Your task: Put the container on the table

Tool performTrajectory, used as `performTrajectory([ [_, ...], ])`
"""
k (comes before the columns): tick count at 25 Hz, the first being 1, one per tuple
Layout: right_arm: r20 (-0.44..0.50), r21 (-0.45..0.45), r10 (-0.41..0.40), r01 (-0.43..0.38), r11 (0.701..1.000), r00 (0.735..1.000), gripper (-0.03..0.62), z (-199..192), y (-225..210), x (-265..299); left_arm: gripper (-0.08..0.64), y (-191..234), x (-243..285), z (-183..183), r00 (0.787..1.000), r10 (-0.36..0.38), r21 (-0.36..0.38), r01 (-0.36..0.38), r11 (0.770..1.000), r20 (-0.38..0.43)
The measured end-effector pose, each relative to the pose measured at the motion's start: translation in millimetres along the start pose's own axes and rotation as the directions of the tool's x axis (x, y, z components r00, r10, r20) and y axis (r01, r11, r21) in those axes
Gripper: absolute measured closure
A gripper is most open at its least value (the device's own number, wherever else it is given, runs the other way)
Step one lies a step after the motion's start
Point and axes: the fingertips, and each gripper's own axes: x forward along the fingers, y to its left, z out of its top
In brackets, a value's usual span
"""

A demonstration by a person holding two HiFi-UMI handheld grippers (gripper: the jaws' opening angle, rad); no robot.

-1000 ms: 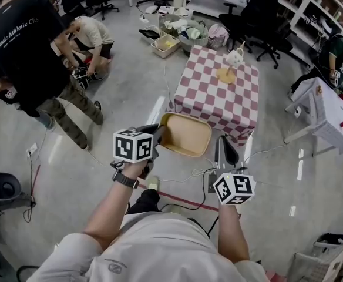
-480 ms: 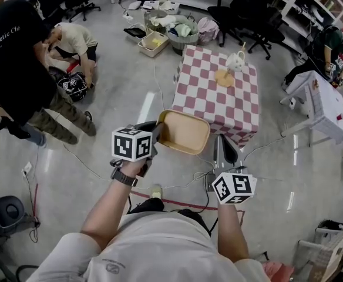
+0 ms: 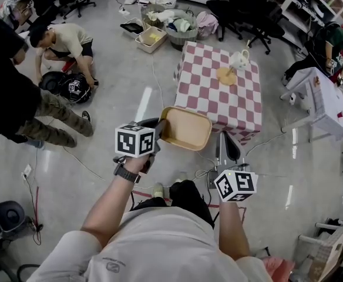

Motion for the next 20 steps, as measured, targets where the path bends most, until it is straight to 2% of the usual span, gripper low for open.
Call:
performTrajectory([
  [8,0.000,0.028,0.017,-0.017,0.999,1.000,0.583,-6.0,-21.2,43.8,0.532,19.2,39.7,10.7,1.000,0.025,-0.016,-0.025,1.000,-0.019],
  [20,-0.053,0.068,0.078,-0.074,0.995,0.996,0.583,-12.0,-97.3,146.6,0.532,44.7,149.7,33.4,0.992,0.097,-0.066,-0.102,0.993,-0.077],
])
